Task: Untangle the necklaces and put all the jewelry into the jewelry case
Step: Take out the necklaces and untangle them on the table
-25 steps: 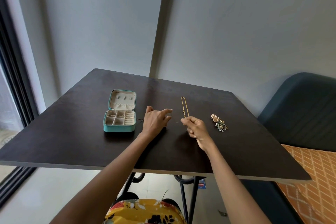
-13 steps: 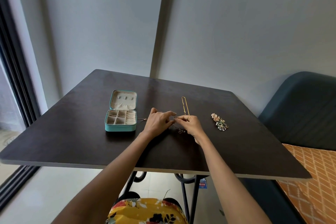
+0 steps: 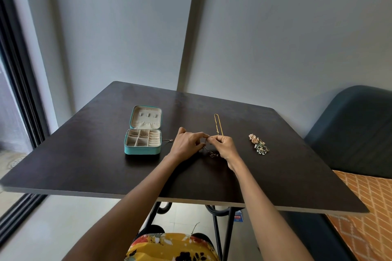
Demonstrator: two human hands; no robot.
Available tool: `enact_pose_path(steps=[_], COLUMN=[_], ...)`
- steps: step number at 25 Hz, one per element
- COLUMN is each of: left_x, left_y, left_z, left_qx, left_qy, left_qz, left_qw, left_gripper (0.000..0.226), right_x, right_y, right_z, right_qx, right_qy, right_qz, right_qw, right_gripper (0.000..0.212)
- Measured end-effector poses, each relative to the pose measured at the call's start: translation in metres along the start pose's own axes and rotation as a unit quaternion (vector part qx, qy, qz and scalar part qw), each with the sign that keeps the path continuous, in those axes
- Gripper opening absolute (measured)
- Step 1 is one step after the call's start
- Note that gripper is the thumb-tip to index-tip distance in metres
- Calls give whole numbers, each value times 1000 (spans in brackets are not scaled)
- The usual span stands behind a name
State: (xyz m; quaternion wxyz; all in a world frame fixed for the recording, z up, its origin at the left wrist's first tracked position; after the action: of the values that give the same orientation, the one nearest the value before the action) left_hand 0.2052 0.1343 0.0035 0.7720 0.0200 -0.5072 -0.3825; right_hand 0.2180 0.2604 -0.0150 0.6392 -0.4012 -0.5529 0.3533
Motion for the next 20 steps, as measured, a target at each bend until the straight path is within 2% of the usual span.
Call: enact_pose_path(steps=[7,10,13,17,20], left_x=[2,1,3,2,-3], left_y=[0,1,-5,-19,-34], left_z=[0,0,-1,-1,2], left_qx=[1,-3,16,71,101], left_qy=[4,2,14,25,38], left_qz=[-7,-6,-26,-132,-261], left_qw=[1000,1000,999,988,959], left_gripper=[34,33,31,20,10], right_x=[-1,-2,-1,-1,-1], right_y=[5,1,1,0,5], right_z=[0,-1,-3,-3,0], right_qx=[-25,-11,-14,-16,-24], right_qy=[-40,-34,-29,-38,-34], right_qz=[6,3,-1,-1,-4], right_qw=[999,999,999,999,999], right_gripper=[11,19,16,10,9])
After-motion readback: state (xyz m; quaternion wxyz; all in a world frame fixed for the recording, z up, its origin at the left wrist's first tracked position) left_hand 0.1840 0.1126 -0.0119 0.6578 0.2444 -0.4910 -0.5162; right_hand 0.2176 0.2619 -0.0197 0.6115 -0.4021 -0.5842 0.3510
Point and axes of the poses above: each hand's wrist, its own z-axis towards the middle knuckle, its own x-axis out of the back of the hand, y = z × x, the point moved 10 cm from there along z, towards the middle knuckle, and after that the axes turned 6 degrees about -z, right-handed, at the moved point
